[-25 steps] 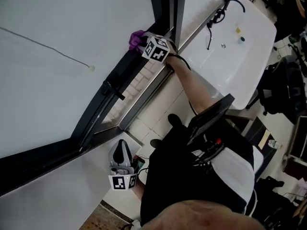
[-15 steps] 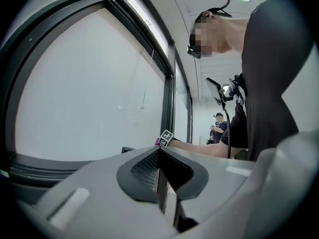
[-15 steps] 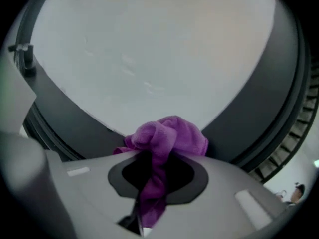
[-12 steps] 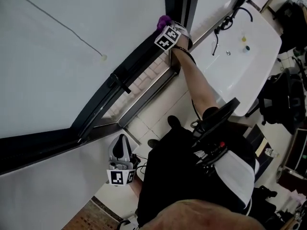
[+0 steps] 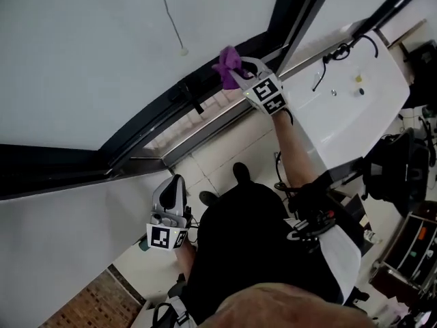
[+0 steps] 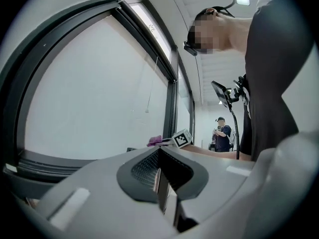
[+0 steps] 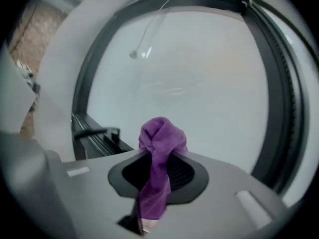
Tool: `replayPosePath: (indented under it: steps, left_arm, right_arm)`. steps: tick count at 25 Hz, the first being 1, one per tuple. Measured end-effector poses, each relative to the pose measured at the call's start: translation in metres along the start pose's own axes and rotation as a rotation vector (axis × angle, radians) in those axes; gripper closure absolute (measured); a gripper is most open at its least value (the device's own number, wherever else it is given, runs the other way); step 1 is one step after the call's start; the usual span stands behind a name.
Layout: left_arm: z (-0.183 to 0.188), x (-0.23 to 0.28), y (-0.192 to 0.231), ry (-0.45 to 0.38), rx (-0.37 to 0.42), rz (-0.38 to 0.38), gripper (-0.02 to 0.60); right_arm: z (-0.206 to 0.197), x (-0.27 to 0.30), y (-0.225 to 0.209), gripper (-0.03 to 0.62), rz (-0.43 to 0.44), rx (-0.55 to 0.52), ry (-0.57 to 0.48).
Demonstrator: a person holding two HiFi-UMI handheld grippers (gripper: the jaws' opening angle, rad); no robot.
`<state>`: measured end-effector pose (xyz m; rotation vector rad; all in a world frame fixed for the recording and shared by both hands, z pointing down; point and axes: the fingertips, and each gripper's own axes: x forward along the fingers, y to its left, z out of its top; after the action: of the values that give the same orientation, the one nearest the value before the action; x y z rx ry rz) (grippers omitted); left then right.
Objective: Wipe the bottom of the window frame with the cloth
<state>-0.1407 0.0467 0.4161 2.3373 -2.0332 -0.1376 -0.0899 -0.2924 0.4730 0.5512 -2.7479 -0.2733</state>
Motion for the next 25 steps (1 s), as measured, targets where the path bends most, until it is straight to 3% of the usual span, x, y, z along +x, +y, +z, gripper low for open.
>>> replayPosePath:
  steps: [2,5,8,10,12,19,25]
  left_arm:
    - [-0.002,0.002,-0.005,0.0,0.001,-0.02,0.581]
    - [-0.003,0.002,-0.012,-0.001,0.004,-0.028,0.581]
    - [-0.002,-0.002,-0.013,0.007,0.011,-0.011,0.581]
    - [-0.001,-0.006,-0.009,0.01,0.01,0.014,0.581]
    - [0.0,-0.008,-0.004,0.011,0.013,0.037,0.581]
    - [0.001,0.0,-0.007,0.019,0.03,0.034,0.581]
    - [0.001,0.006,-0.014,0.01,0.033,0.01,0.581]
  right_arm:
    - [0.017,0.024,0.038,0.525,0.103,-0.031,-0.013]
    - [0.002,0.074,0.061,0.523,0.111,-0.204,0.147]
    - [-0.019,0.095,0.064,0.523,0.16,-0.236,0.201]
    - [-0.033,0.089,0.038,0.523,0.093,-0.272,0.236]
    - [-0.053,0.079,-0.012,0.523,-0.031,-0.286,0.296]
    - [-0.114,0.035,-0.178,0.525,-0.385,-0.226,0.534]
    - [-0.121,0.033,-0.199,0.525,-0.435,-0.282,0.622]
